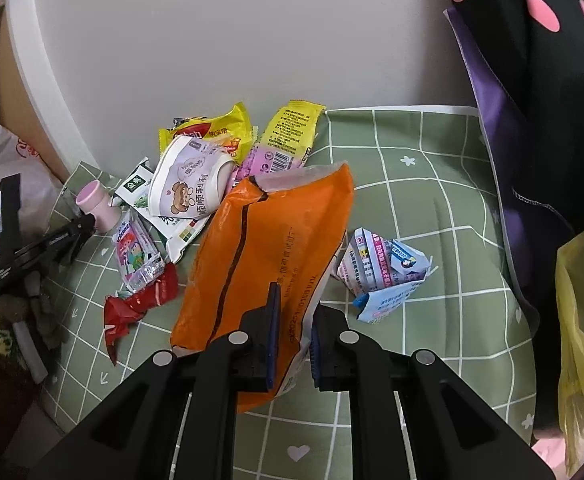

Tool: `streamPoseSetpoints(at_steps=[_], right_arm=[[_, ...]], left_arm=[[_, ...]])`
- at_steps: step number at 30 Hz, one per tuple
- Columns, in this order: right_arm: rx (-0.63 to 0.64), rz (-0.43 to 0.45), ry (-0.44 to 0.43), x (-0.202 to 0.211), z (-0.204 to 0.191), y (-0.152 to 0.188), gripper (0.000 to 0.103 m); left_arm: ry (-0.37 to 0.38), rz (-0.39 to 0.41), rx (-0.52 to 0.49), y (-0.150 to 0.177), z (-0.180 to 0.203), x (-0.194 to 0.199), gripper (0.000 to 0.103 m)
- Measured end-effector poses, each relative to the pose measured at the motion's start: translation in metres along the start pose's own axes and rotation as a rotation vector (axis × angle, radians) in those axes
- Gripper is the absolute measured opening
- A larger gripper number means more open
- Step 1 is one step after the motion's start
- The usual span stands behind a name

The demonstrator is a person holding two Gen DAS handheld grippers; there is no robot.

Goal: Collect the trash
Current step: 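Grasp the orange snack bag with the right gripper while the left gripper grasps a black wrapper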

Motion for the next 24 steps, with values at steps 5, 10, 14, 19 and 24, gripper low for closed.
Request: streamPoseSetpoints(at_steps=[5, 10, 14, 19, 24], right_arm=[[0.054, 0.013, -0.023, -0.006, 0.003, -0.002, 0.013], [0.106, 0.025, -0.089, -0.011, 0.012, -0.008, 0.013], [0.094, 0.013, -0.120, -0.016, 0.019, -0.009, 0.013], [0.093, -0.015, -0.144, -0.022, 0.019, -0.003, 0.013], [0.114, -0.040, -0.137, -0.024, 0.020, 0.004, 0.013]], left_arm=[[0.129, -0.104, 0.047, 0.014, -0.004, -0.011, 0.014], [0.222, -0.155, 0.055, 0.036, 0.005, 0.011, 0.008], [0.131, -0.093, -0.037, 0.034, 0.011, 0.035, 0.011], [-0.259, 0.054, -0.103, 0.019, -0.009, 0.035, 0.039], [-0.372, -0.037, -0.163, 0.013, -0.003, 0.000, 0.039]])
Point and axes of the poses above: each gripper's, at about its wrist camera, not at the fingertips, and x roughly against the way its jaws point, z to its right, y to its underside, the point moved 7 cm from there along -x, roughly the way its jaws point, and after that the axes turned 9 degrees about -z, right-handed, at the moved point
